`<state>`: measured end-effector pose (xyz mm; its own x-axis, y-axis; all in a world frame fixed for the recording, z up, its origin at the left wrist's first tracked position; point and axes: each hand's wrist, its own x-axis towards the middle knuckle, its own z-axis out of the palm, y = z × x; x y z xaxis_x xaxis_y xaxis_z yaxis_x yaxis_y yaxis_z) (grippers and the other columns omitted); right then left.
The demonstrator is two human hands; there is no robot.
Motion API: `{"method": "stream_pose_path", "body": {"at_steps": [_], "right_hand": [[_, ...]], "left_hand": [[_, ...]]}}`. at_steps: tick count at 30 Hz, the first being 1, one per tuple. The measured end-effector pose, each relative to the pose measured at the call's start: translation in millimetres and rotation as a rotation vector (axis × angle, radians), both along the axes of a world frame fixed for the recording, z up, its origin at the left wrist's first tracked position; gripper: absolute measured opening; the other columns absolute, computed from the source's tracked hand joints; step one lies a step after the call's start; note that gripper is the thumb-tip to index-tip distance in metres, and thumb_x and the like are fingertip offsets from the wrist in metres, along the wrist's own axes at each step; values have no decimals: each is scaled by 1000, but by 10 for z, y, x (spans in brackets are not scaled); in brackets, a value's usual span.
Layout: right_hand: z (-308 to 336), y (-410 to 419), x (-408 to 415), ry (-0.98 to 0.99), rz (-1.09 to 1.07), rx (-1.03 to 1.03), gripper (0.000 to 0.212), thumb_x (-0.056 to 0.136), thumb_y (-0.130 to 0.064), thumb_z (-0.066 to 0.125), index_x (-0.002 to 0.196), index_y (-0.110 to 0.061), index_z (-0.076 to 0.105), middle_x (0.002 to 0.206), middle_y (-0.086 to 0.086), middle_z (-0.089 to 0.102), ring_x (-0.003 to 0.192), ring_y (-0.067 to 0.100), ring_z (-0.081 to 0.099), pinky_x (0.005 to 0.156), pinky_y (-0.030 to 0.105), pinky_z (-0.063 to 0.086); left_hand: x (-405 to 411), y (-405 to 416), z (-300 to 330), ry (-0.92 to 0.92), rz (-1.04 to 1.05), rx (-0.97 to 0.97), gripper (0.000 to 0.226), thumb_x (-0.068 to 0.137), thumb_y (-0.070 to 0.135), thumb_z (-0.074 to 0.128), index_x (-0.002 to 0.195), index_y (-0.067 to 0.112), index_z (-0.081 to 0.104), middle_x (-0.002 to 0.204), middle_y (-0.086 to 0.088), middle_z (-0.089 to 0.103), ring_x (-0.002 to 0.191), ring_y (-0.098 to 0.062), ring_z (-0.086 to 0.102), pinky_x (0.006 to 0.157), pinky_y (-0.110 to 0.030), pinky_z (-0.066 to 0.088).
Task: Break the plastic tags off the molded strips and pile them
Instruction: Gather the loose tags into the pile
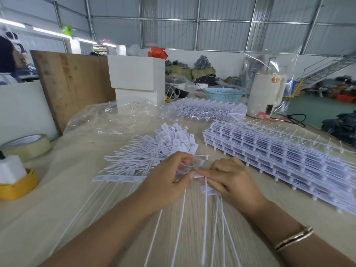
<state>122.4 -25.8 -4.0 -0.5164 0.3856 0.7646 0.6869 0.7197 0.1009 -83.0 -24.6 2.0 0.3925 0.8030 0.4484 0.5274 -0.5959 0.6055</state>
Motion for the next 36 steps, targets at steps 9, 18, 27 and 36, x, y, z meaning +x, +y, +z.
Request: {"method": "stream_pose_path", "body": {"at_steps": [9, 18, 27, 36], "right_hand": [[-29, -1, 15, -28, -118, -35, 29, 87, -31, 55, 109, -22, 71, 79, -6, 64, 69, 14, 61, 63, 29, 40], [-9, -3, -9, 375, 94, -522, 21, 87, -24, 55, 92, -14, 73, 80, -13, 66, 71, 1, 60, 70, 26, 47], [36, 15, 107, 790, 80, -677, 29, 91, -20, 55, 62, -17, 58, 62, -10, 56, 61, 3, 51, 61, 14, 41], [30, 43, 281, 247, 68, -738, 41, 87, 6, 58, 116, -22, 61, 87, -2, 54, 77, 2, 51, 69, 11, 37]], "left_hand": [[-77, 77, -9, 181, 67, 79, 12, 94, 32, 49, 91, 22, 54, 78, 10, 55, 70, -10, 51, 64, -31, 39], [-40, 83, -5, 147, -22, 117, 7, 91, 27, 58, 94, 20, 58, 78, 18, 53, 72, -2, 48, 64, -24, 32], [-25, 53, -11, 160, -54, 114, 4, 93, 35, 52, 92, 32, 50, 83, 19, 55, 76, -1, 51, 65, -20, 39], [-69, 26, -58, 135, -34, 59, 26, 95, 22, 48, 120, 30, 51, 103, 23, 50, 91, 3, 52, 76, -13, 40]]}}
